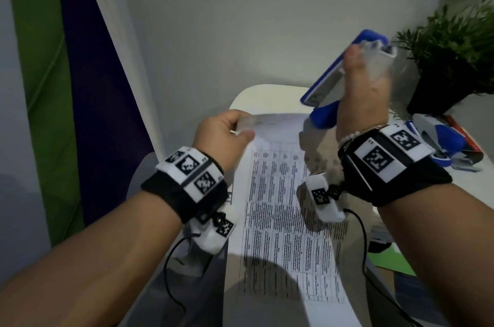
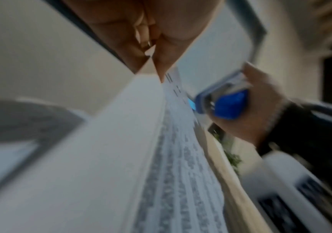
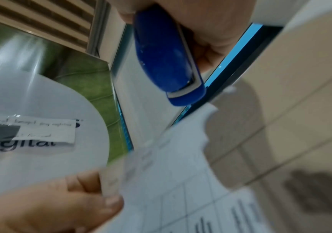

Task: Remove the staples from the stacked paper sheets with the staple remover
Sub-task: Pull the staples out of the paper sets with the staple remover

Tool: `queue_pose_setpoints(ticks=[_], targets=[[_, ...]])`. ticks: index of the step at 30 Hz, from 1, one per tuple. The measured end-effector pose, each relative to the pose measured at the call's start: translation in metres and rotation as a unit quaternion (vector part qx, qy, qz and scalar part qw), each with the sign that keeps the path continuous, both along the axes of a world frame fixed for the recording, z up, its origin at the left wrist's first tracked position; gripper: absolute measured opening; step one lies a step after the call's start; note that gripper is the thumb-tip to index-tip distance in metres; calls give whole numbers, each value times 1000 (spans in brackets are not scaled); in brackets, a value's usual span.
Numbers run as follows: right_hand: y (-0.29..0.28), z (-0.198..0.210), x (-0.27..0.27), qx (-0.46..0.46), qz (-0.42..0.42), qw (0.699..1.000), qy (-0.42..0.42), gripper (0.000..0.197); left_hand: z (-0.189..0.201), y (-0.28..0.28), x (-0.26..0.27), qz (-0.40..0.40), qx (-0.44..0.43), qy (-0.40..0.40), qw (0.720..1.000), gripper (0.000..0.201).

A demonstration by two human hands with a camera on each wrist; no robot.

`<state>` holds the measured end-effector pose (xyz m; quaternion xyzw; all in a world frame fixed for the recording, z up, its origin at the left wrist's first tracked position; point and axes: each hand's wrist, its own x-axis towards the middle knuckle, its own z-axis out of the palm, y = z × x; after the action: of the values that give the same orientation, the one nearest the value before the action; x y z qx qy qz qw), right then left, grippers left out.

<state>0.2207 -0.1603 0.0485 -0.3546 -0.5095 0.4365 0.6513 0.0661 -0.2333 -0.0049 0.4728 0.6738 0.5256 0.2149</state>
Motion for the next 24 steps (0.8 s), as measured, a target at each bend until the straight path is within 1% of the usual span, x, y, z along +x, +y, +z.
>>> queue_pose_setpoints(ticks=[2, 4, 5, 8, 9, 10, 12, 13, 14, 16, 17, 18, 20, 22, 23, 24], targets=[[3, 1, 11, 13, -53, 998, 34, 13, -4, 13, -9, 40, -15, -43, 998, 24], [8, -7, 20, 3, -70, 998, 8, 14, -9, 21, -18, 63, -31, -48, 996, 22], [10, -15, 23, -12, -65, 998, -24, 17, -12, 24, -21, 66, -42, -30, 997, 23], [14, -43, 32, -55, -43, 986, -151, 34, -16, 20, -23, 38, -81, 87, 992, 31], [15, -51, 35, -74, -35, 982, -171, 39, -18, 17, -21, 16, -92, 120, 988, 35], [14, -58, 37, -101, -34, 976, -188, 48, -19, 14, -20, -9, -102, 154, 983, 38], [11, -67, 41, -149, -26, 969, -195, 70, -19, 7, -20, -63, -133, 221, 964, 41], [10, -69, 43, -160, -19, 967, -196, 74, -19, 3, -20, -98, -147, 245, 953, 40], [8, -69, 43, -163, -18, 967, -196, 71, -18, 0, -21, -143, -154, 261, 942, 36], [7, -71, 44, -162, -19, 968, -193, 46, -16, -7, -21, -225, -156, 275, 922, 29], [8, -72, 45, -161, -16, 967, -195, 37, -14, -10, -20, -250, -158, 275, 915, 29], [7, -72, 45, -155, -16, 967, -201, 36, -13, -12, -19, -263, -157, 270, 913, 31], [7, -73, 45, -147, -23, 966, -212, 46, -12, -13, -16, -256, -146, 243, 924, 30], [7, -74, 44, -146, -26, 965, -218, 56, -16, -12, -13, -229, -130, 235, 936, 19], [8, -75, 45, -148, -22, 965, -213, 56, -16, -11, -12, -215, -127, 242, 938, 13], [7, -75, 45, -144, -19, 966, -212, 51, -17, -9, -11, -204, -129, 250, 938, 13]])
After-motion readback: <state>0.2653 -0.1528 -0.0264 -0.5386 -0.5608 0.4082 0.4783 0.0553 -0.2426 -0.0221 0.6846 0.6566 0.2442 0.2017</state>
